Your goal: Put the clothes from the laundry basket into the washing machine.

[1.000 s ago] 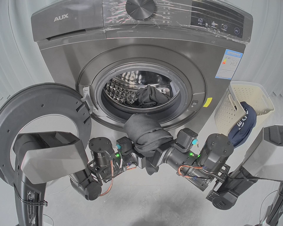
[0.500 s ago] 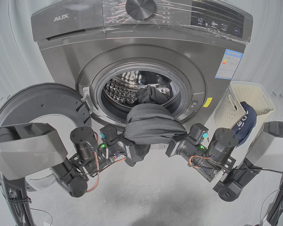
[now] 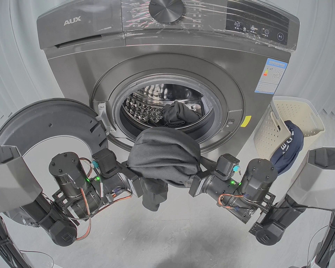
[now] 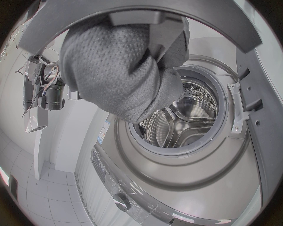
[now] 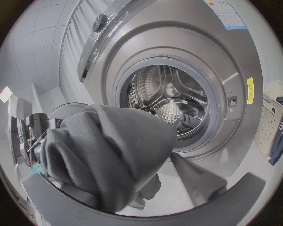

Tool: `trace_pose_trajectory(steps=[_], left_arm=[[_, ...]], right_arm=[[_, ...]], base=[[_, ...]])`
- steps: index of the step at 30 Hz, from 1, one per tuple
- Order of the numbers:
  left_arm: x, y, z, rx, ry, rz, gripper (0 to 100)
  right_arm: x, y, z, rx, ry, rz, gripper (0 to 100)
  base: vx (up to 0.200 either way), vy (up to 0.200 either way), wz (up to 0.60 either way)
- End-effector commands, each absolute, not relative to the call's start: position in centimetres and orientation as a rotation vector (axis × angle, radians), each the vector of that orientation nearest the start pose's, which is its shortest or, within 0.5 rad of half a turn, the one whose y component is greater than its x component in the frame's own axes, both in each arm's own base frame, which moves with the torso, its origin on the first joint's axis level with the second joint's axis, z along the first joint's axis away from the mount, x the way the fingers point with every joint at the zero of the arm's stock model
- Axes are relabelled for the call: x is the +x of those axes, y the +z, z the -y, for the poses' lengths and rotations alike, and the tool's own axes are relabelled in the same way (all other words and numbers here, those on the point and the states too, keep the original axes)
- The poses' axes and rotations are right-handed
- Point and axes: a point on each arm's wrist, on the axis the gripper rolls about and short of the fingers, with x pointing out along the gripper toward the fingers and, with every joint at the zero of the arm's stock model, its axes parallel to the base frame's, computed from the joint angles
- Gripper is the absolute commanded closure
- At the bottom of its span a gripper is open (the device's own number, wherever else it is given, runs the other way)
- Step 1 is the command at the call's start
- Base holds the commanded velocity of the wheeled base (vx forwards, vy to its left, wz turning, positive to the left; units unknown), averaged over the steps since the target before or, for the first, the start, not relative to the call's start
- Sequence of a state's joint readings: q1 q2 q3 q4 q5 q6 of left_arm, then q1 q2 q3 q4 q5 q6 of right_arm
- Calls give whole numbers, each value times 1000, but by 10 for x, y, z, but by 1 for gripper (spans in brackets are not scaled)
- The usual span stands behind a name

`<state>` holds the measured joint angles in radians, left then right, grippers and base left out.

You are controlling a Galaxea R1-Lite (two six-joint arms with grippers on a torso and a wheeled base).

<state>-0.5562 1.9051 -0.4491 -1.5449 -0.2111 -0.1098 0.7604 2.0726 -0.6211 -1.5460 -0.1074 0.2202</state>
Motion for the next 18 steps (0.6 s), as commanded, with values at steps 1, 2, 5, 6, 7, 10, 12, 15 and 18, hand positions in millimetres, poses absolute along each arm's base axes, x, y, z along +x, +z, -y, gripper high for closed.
trace_pose_trajectory(steps=[1,2,5,6,7,10,12,15,18], left_arm=[[236,144,155,-128,-776,97,100],[235,144,154,-129,-776,99,100],[224,152,143,-136,-763,116,100],[219,154,140,-140,-763,116,100],[215,155,137,-150,-766,112,100],[206,158,133,-161,-770,119,100],[200,158,131,-159,-779,116,100],[191,157,126,-157,-778,104,100],[186,155,123,-157,-779,94,100]], right_arm=[[209,129,-214,236,745,18,0],[206,129,-212,231,750,14,0],[178,130,-187,199,782,-19,0],[171,132,-180,195,786,-23,0],[166,133,-174,197,791,-22,0],[155,140,-161,202,795,-9,0],[155,141,-156,195,774,-4,0],[157,135,-147,177,715,-24,0],[160,128,-132,163,634,-50,0]], base=[[0,0,0],[0,0,0],[0,0,0],[0,0,0],[0,0,0],[0,0,0],[0,0,0],[0,0,0],[0,0,0]])
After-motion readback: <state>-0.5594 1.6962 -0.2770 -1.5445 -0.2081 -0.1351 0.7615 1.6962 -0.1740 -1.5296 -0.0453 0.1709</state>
